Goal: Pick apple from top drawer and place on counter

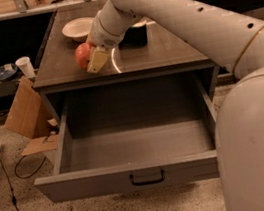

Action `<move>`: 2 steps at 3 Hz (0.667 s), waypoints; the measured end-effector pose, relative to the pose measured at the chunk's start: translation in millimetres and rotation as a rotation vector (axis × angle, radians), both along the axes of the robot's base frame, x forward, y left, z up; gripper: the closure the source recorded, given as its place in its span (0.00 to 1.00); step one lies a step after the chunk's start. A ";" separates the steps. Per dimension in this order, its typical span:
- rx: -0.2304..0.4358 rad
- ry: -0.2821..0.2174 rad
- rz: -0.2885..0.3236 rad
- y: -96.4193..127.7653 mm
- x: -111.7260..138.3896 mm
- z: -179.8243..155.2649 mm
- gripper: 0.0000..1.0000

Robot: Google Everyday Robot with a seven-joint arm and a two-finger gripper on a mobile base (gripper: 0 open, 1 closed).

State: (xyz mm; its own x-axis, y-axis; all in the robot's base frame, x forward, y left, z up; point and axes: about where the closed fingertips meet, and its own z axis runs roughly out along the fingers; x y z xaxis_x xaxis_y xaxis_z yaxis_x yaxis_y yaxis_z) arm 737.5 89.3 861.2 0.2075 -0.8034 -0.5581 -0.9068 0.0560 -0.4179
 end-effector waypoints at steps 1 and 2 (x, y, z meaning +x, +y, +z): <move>-0.008 0.054 -0.080 -6.4 15.6 -10.2 0.98; -0.011 0.081 -0.112 -9.9 21.0 -15.2 0.75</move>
Offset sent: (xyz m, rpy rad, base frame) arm 0.0281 -0.0188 -0.0148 -0.0112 0.1052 -0.1571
